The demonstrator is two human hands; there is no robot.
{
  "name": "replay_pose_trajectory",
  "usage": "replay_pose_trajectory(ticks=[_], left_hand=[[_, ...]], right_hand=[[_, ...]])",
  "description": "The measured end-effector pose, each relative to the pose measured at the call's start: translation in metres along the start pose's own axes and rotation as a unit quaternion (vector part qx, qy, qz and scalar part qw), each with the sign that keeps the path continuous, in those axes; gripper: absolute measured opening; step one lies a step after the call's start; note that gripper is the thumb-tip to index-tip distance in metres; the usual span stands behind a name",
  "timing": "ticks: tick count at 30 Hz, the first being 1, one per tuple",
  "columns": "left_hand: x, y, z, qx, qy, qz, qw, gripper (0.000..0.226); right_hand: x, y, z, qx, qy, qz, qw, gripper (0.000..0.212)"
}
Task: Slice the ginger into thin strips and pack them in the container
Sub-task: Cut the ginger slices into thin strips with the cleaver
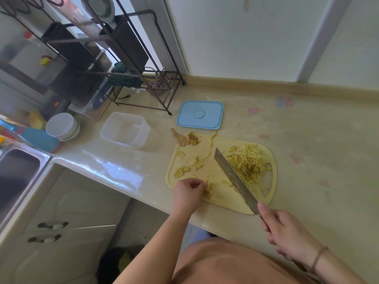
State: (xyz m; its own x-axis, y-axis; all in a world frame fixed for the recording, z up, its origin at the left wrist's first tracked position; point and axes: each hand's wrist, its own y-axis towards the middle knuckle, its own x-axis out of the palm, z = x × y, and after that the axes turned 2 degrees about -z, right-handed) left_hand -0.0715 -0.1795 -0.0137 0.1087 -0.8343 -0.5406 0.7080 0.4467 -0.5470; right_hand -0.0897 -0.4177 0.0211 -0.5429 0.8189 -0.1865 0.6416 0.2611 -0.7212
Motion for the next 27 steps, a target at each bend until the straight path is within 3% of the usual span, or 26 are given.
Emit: replay_pose_trajectory(ticks=[6, 8, 12, 15, 27], left_hand=[[0.006, -0.008, 0.000, 0.117, 0.085, 0.082, 0.986, 0.013], [0.015, -0.016, 0.007, 0.162, 0.085, 0.063, 0.981, 0.014], [0.033, -0.019, 0.030, 0.088, -0.011, -0.048, 0.995, 0.024], [0.040, -0.020, 0.035, 0.064, -0.038, -0.102, 0.992, 0.039], [0.050, -0.018, 0.041, 0.043, -0.083, -0.130, 0.987, 0.017]], right_hand=[[-0.001, 0.001, 0.000, 0.012, 0.039, -0.017, 0.999, 0.059], [-0.003, 0.001, -0.001, 0.021, 0.083, -0.043, 0.995, 0.061], [-0.008, -0.001, -0.003, 0.018, 0.156, -0.066, 0.985, 0.074], [-0.013, -0.002, -0.004, 0.019, 0.194, -0.074, 0.978, 0.071], [-0.018, -0.004, -0.001, 0.020, 0.237, -0.073, 0.968, 0.074]])
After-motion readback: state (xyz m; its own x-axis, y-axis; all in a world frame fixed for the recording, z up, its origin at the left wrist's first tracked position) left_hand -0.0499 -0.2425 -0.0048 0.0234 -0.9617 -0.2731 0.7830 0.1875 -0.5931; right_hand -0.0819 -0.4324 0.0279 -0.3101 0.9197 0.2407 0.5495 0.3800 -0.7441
